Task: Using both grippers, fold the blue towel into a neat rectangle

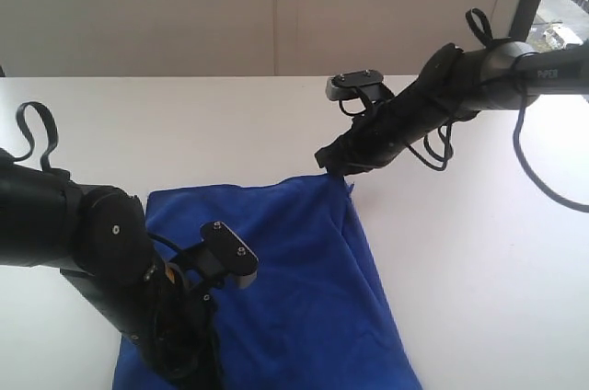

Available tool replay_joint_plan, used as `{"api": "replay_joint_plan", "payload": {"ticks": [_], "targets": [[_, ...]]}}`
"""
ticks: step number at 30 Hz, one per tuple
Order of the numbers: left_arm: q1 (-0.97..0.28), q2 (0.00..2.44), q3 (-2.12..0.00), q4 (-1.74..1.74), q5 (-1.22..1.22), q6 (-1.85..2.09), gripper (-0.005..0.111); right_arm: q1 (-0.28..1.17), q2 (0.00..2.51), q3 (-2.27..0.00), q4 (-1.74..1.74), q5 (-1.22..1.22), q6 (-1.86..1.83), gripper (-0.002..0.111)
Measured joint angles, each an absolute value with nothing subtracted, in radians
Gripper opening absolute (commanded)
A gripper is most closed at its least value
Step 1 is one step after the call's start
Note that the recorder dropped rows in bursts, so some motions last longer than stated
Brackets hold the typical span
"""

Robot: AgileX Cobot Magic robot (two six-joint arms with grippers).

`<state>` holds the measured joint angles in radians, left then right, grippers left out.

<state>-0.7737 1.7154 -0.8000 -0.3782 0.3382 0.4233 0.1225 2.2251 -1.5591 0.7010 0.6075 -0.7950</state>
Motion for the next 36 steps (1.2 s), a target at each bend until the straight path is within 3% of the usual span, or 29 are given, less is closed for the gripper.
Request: {"api": "replay_joint_plan", "payload": {"ticks": [7, 26, 29, 31, 32, 34, 36], "targets": [[-0.774, 1.715, -0.8, -0.378, 0.338, 0.423, 0.0, 0.122, 2.244, -1.565, 0.701, 0.604, -0.795, 0.0], [-0.774, 1.715, -0.8, -0.378, 0.338, 0.423, 0.0, 0.122, 2.265, -1.66, 0.591, 0.624, -0.795, 0.001], [-0.774, 1.715, -0.8, -0.378, 0.338, 0.423, 0.0, 0.122, 2.268, -1.66, 0.567, 0.625, -0.795, 0.01], [-0.774, 1.717, -0.8, -0.378, 0.338, 0.423, 0.0, 0.122, 2.268, -1.66, 0.562, 0.608, -0.795, 0.03], [-0.774, 1.717, -0.8, -0.378, 0.338, 0.423, 0.0, 0.122, 2.268, -1.66, 0.56, 0.601, -0.795, 0.046], [-0.774, 1.717, -0.8, -0.378, 0.338, 0.423, 0.0, 0.122, 2.262, -1.66, 0.556, 0.576, -0.795, 0.055], [-0.774, 1.717, -0.8, -0.378, 0.338, 0.423, 0.0, 0.122, 2.239, -1.66, 0.554, 0.564, -0.795, 0.054]]}}
